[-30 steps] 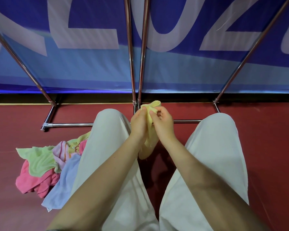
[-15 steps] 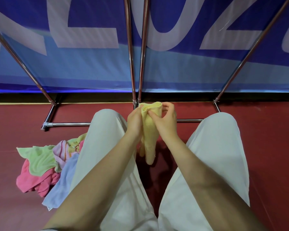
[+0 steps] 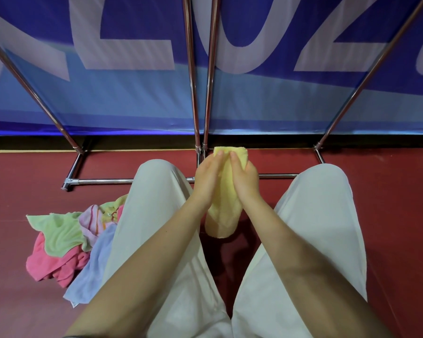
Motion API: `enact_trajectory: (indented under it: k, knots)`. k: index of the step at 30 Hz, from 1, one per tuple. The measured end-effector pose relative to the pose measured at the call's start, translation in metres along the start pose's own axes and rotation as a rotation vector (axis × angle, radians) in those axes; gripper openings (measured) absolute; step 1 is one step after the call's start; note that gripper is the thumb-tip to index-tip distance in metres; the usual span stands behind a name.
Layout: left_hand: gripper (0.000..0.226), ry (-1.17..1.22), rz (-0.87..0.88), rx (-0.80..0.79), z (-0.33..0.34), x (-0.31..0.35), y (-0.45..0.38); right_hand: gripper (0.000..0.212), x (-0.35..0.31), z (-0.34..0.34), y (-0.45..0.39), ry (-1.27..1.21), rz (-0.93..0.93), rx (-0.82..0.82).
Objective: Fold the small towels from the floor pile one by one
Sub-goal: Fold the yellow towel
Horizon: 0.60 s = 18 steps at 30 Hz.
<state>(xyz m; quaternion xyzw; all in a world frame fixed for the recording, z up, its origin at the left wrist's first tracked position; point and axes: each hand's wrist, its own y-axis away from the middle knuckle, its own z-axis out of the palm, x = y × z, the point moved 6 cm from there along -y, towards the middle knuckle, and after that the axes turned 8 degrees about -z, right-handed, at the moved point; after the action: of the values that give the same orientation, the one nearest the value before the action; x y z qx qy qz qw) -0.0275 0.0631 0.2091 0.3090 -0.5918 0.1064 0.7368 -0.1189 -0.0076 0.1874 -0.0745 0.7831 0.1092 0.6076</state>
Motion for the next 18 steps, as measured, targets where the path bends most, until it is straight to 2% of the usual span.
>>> enact_trajectory:
  k: [3,7,10,14,18]
  knots:
    - [0.013,-0.126,0.113,-0.054,0.004,0.005,0.003,0.04,-0.005,-0.002,0.001,-0.06,-0.018,0.009]
    - [0.021,-0.242,0.173,-0.088,0.008,0.004,0.003,0.04,-0.006,-0.005,0.001,-0.125,-0.007,0.018]
    - [0.011,-0.173,0.077,-0.063,0.002,0.002,-0.001,0.043,-0.004,-0.004,0.0,-0.16,0.017,0.004]
    - [0.017,0.009,-0.121,-0.072,-0.005,-0.008,-0.007,0.042,-0.004,0.002,0.003,-0.19,0.045,-0.068]
    - [0.026,0.125,-0.189,-0.061,-0.009,-0.012,-0.007,0.032,-0.006,0.004,0.008,-0.284,0.061,-0.148]
